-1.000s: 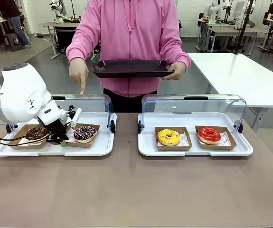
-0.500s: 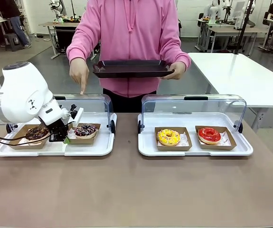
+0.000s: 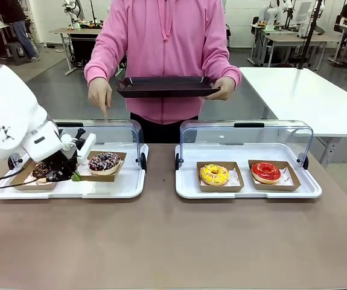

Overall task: Provide the desired donut to the person.
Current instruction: Pick up and lift the Paper togo box containing the Donut pointed at by the person, then place the picked Paper togo box onto the Handle tray extended by the person.

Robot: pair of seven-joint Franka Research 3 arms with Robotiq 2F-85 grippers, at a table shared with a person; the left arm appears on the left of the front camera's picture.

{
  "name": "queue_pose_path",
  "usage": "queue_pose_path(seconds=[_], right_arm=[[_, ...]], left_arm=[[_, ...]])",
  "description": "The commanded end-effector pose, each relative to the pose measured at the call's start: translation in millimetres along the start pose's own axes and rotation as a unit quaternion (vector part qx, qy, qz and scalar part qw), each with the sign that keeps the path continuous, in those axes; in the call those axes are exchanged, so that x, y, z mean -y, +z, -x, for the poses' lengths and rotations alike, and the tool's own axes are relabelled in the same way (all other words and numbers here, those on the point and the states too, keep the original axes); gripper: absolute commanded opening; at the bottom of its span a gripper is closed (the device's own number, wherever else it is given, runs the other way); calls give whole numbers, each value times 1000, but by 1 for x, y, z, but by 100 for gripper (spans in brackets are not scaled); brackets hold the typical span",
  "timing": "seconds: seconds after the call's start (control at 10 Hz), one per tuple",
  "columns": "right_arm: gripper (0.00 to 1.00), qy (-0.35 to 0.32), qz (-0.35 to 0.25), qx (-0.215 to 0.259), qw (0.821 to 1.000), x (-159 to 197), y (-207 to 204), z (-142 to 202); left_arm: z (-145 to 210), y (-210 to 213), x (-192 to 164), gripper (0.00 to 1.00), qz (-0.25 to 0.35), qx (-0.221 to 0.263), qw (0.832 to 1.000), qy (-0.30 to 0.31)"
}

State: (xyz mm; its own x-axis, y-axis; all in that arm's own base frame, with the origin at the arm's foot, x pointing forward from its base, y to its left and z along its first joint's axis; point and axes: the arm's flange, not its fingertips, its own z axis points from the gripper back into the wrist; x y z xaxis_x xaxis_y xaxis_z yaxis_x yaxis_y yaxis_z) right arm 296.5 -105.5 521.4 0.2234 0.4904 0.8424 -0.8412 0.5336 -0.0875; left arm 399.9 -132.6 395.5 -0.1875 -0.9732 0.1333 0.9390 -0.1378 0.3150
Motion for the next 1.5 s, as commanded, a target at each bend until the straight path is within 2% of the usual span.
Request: queue_pose_path(seconds=[0.0, 0.1, 0.4, 0.5, 0.6, 0.7, 1.4], right_arm=[[100, 6, -3, 15, 1000, 2, -2, 0], [100, 6, -3, 15, 1000, 2, -2, 0], [100, 6, -3, 15, 1000, 2, -2, 0], [100, 6, -3, 15, 1000, 2, -2, 0], [100, 6, -3, 15, 1000, 2, -2, 0], [100, 6, -3, 15, 1000, 2, -2, 0], [100, 6, -3, 15, 1000, 2, -2, 0]], left_arm=[[1, 41, 94, 0, -30, 9, 999, 21], [2, 66, 114, 0, -43, 3, 999, 26], [12, 118, 116, 0, -42, -7, 998, 41], [21, 132, 104, 0, -30, -3, 997, 65], [29, 129, 91, 0, 21, 3, 999, 37], [2, 154, 36, 0, -37, -2, 998, 46], [2, 154, 36, 0, -37, -2, 998, 46]])
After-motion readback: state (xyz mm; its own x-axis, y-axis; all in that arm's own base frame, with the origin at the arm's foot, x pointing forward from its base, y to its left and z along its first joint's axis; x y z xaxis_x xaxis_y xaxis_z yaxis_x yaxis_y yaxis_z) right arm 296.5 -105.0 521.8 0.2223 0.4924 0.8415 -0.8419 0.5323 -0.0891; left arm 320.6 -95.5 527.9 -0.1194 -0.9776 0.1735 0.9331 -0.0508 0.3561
